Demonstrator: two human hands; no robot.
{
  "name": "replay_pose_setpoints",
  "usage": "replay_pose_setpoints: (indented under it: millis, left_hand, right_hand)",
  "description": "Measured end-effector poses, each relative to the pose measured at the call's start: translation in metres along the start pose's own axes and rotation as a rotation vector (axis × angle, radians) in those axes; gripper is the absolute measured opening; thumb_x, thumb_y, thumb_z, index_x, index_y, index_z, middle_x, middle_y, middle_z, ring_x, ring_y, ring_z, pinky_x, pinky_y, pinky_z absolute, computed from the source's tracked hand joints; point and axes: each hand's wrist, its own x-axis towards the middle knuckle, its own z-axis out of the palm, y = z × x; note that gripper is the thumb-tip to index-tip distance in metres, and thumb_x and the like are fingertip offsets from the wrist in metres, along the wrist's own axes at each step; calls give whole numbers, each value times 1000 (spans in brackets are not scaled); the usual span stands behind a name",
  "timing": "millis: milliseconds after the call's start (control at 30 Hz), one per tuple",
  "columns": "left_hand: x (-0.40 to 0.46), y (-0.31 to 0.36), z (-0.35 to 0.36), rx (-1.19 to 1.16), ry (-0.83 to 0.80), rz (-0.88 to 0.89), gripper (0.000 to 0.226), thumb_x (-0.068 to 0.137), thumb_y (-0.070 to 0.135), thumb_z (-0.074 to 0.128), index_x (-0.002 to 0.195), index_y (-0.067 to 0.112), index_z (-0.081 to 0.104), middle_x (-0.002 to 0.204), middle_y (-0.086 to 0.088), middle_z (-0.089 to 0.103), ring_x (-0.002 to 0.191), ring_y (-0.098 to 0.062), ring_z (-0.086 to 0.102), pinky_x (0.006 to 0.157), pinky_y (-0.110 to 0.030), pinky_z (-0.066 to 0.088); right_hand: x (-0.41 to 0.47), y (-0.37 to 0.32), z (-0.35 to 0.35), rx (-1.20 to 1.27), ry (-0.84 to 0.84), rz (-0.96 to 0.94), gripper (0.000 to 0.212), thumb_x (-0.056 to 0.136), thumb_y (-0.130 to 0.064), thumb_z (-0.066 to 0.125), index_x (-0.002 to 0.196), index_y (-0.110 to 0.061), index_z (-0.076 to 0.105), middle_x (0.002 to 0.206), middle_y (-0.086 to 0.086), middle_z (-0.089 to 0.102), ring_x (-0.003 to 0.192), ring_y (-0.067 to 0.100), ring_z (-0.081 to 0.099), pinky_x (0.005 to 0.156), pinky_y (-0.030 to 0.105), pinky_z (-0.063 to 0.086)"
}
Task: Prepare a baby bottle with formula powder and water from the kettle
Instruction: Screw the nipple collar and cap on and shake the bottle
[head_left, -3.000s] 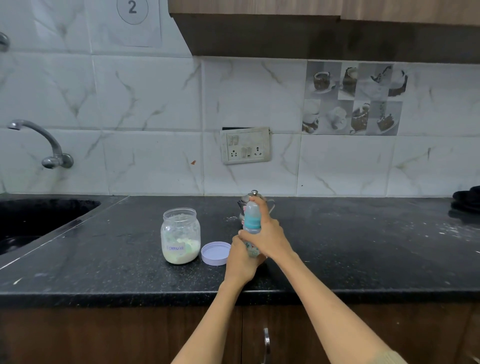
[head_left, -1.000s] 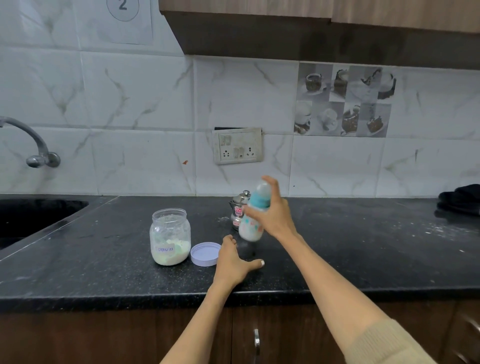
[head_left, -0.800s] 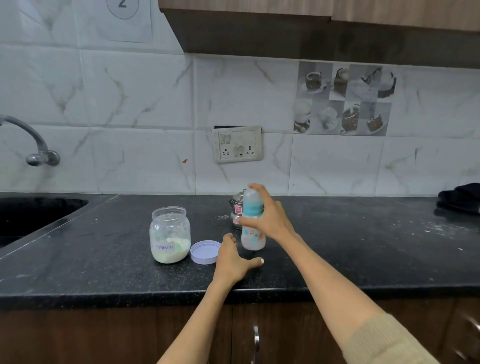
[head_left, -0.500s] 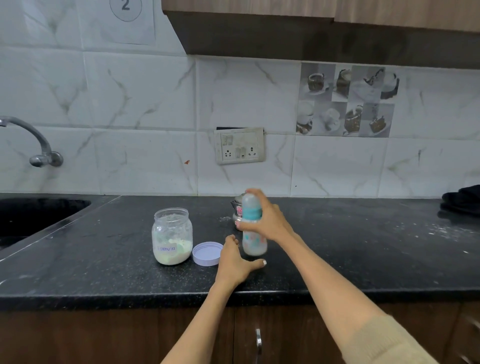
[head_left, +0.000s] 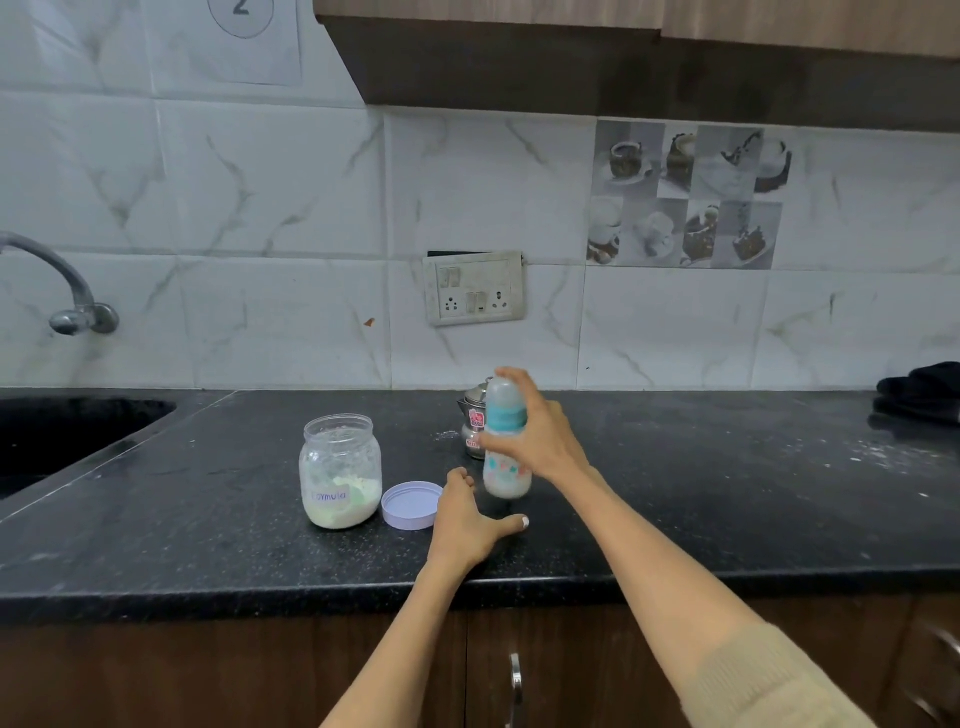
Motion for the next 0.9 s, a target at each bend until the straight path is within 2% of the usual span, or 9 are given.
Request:
replay_pose_setpoints:
  millis: [200, 267, 400, 467, 600, 700, 733, 800, 900]
  left_hand:
    - [-1, 1, 0, 12, -1, 4, 96, 61, 27, 86, 135, 6, 29, 140, -11, 42, 127, -22, 44, 96, -27, 38]
    - [-1, 2, -1, 10, -4, 10, 92, 63, 26, 85, 134, 7, 30, 139, -10, 44, 125, -21, 45, 96, -27, 39]
    - [-3, 4, -2, -21, -15, 27, 69, 71, 20, 80, 125, 9, 39, 126, -4, 55, 106, -12, 53, 87, -22, 42]
    - [-2, 3, -2, -7, -9, 41, 57, 75, 18, 77, 122, 10, 45, 124, -6, 59, 107, -14, 56, 89, -23, 44]
    - [-1, 1, -1, 33, 4, 56, 45, 77, 18, 74, 116, 12, 50, 120, -5, 62, 108, -17, 58, 93, -29, 47]
    - [-1, 2, -1, 48, 19, 50, 41, 80, 18, 71, 115, 12, 49, 120, -4, 61, 109, -18, 58, 93, -30, 47]
    - [-1, 2, -2, 52, 20, 50, 41, 81, 19, 70, 115, 12, 49, 120, -5, 61, 108, -18, 58, 93, -30, 48]
    - [-1, 2, -2, 64, 21, 56, 41, 82, 21, 70, 115, 13, 49, 118, -5, 62, 105, -18, 59, 91, -31, 48]
    - [-1, 3, -2, 77, 17, 66, 41, 82, 24, 70, 115, 13, 48, 117, -4, 62, 102, -16, 58, 89, -28, 48]
  right_hand:
    - [0, -1, 1, 25, 26, 1, 77, 67, -35, 79, 127, -43, 31, 103, 1, 60, 89, 19, 63, 80, 36, 55]
    - [-1, 1, 2, 25, -26, 7, 77, 67, -36, 79, 128, -44, 32, 108, 1, 60, 92, 18, 62, 82, 39, 56]
    - [-7, 7, 8, 67, -74, 16, 76, 65, -42, 79, 124, -50, 32, 108, -3, 62, 91, 17, 65, 80, 41, 58]
    - [-11, 10, 9, 88, -76, 19, 79, 64, -45, 78, 125, -53, 30, 109, -3, 62, 92, 17, 66, 81, 41, 58]
    - [-15, 10, 7, 172, -91, 51, 94, 63, -37, 83, 132, -51, 22, 110, -7, 61, 93, 12, 64, 81, 29, 55]
    - [-17, 16, 2, 257, -216, 108, 90, 66, -20, 85, 138, -31, 31, 110, -16, 56, 94, -2, 59, 74, 13, 49]
    - [-17, 21, 0, 286, -281, 153, 81, 69, -15, 83, 136, -22, 38, 114, -11, 58, 100, 0, 59, 75, 14, 50]
    - [-20, 35, -2, 327, -393, 232, 66, 73, -12, 80, 131, -13, 50, 124, 1, 62, 113, 11, 60, 92, 26, 52]
    - [-26, 51, 1, 392, -416, 305, 56, 73, -21, 80, 124, -16, 57, 122, 0, 65, 115, 12, 60, 105, 40, 44]
